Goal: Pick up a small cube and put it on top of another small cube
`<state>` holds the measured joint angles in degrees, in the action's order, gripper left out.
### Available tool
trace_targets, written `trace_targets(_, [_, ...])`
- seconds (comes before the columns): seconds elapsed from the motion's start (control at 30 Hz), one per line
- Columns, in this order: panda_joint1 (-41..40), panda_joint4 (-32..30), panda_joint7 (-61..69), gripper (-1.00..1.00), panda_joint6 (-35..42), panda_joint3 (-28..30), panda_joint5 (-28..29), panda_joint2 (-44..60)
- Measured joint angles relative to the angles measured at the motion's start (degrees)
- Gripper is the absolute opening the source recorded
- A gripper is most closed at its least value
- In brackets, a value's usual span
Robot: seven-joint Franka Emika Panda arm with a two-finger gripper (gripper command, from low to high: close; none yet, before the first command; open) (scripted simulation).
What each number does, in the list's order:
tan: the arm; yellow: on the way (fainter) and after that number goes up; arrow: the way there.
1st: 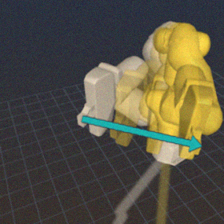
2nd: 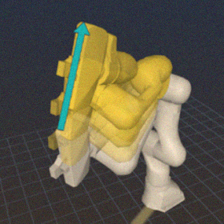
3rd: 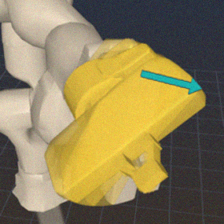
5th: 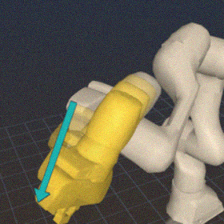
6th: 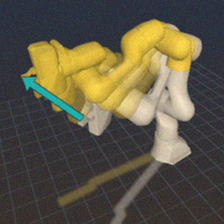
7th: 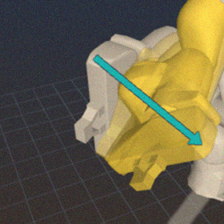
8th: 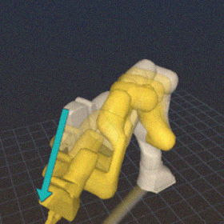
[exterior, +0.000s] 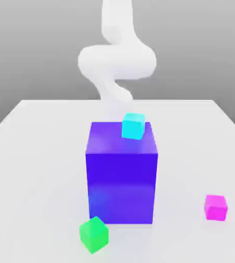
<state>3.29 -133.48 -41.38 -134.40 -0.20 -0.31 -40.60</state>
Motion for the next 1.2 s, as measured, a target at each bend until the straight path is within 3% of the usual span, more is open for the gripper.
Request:
trace_targets(0.57, [18.5,-11.5,29.5,0.00,-17.8,-6.3,-1.0,35.6])
trace_targets(0.77, [23.9,-15.6,36.3,0.00,-24.0,-8.7,3.6,48.2])
trace_targets(0.97, [27.7,-14.2,34.3,0.00,-33.2,-5.0,8.6,60.7])
trace_targets(1.0, [28.1,-13.9,34.0,-1.00,-34.2,-4.5,9.0,62.0])
trace_targets(1.2, [28.3,-13.8,33.8,-1.00,-34.7,-4.3,9.3,62.7])
